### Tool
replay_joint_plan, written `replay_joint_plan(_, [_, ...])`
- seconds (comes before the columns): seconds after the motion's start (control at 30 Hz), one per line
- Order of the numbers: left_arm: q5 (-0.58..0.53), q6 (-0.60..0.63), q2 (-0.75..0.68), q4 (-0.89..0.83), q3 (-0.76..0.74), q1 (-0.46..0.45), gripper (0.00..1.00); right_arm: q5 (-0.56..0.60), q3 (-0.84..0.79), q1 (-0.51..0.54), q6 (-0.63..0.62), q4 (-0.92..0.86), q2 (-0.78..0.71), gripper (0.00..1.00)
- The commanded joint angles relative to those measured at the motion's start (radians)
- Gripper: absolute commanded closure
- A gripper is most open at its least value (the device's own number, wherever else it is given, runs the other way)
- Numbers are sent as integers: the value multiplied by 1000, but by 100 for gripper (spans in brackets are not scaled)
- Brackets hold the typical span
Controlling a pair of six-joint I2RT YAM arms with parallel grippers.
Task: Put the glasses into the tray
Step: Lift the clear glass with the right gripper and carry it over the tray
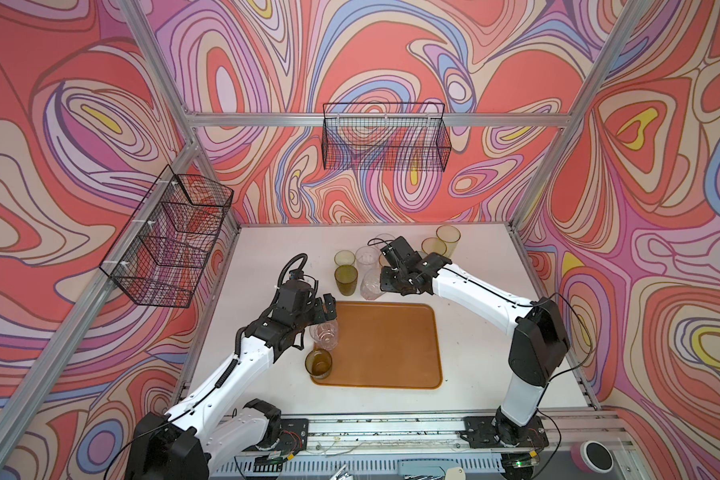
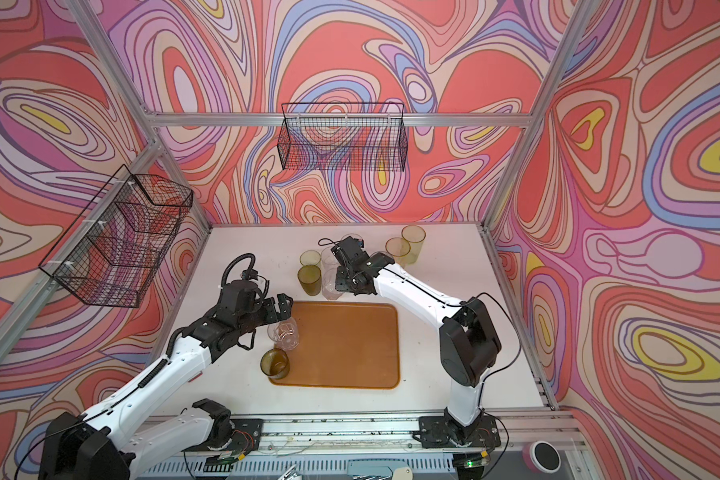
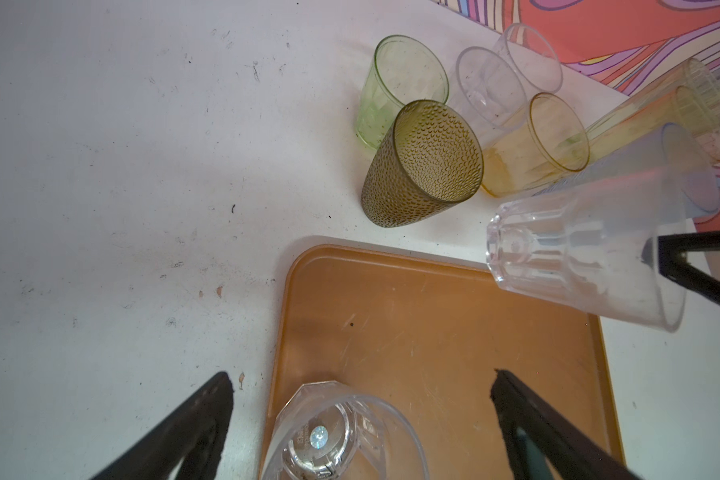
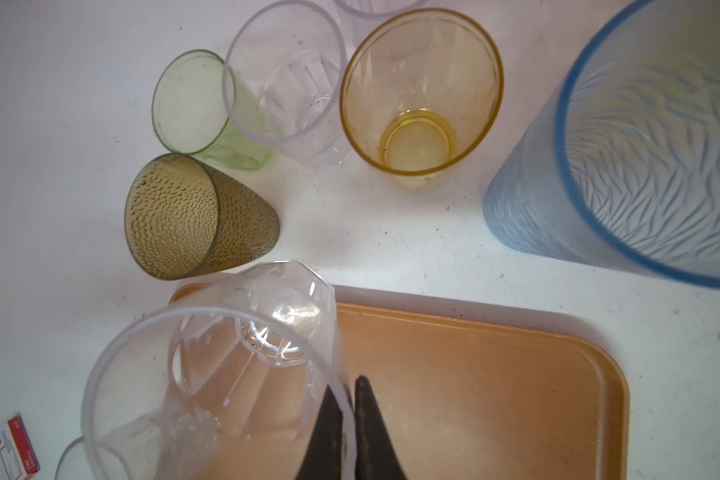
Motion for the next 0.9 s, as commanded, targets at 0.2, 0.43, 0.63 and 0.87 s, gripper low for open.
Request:
replay_joint_plan(0.2, [23, -54, -121, -118, -7, -2, 0, 9, -36, 116, -31, -67, -78, 100])
replay_joint_plan(0.43, [40, -91, -250, -231, 0, -2, 0, -11, -122, 190, -2, -68, -121, 100])
replay_joint_plan(0.63, [25, -99, -328, -323, 7, -1, 0, -1, -171, 245, 13, -78, -155, 100])
replay_joint_plan(0.87, [13, -100, -363, -376, 4, -2, 0, 35, -195, 323, 41, -74, -147, 100])
